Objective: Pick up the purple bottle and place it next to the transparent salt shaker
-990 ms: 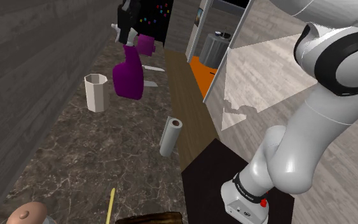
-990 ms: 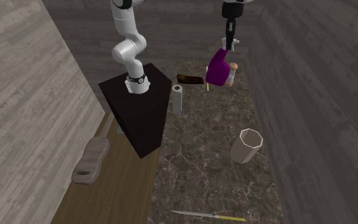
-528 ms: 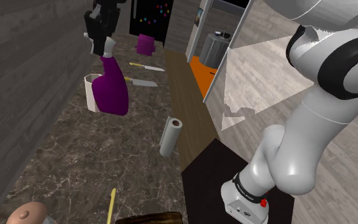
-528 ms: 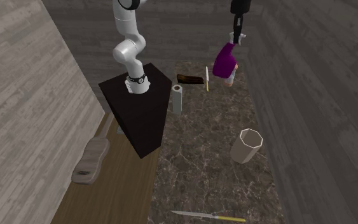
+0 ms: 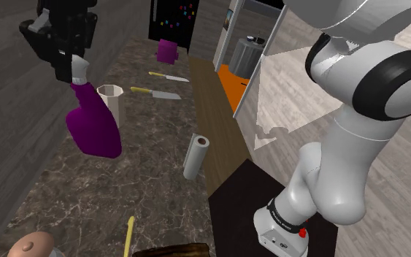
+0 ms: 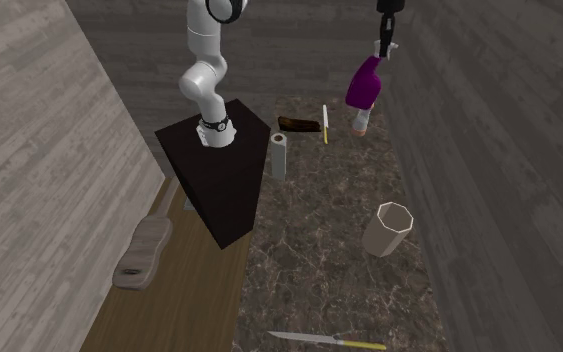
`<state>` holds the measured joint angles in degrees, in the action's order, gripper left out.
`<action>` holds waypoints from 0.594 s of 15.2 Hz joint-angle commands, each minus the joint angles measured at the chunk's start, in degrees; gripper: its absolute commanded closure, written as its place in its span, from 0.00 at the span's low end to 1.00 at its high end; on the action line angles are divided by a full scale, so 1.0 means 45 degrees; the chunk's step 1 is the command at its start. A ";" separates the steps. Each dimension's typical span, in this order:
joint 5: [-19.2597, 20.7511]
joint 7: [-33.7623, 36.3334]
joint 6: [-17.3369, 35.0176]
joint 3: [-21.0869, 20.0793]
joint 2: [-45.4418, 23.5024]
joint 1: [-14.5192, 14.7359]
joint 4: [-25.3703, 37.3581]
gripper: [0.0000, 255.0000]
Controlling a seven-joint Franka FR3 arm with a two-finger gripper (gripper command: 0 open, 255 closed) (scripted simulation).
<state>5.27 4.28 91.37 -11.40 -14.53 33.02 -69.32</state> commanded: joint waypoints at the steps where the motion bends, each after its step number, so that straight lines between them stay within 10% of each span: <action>1: 0.0214 0.0527 -0.0175 -0.0165 -0.0507 0.0412 0.0646 1.00; 6: 0.0820 0.1635 -0.0919 -0.0434 -0.2178 0.1568 0.2958 1.00; 9: 0.0720 0.1669 -0.0149 -0.0437 -0.1771 0.1429 0.1782 1.00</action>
<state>8.50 11.63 89.89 -13.36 -22.53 39.44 -60.51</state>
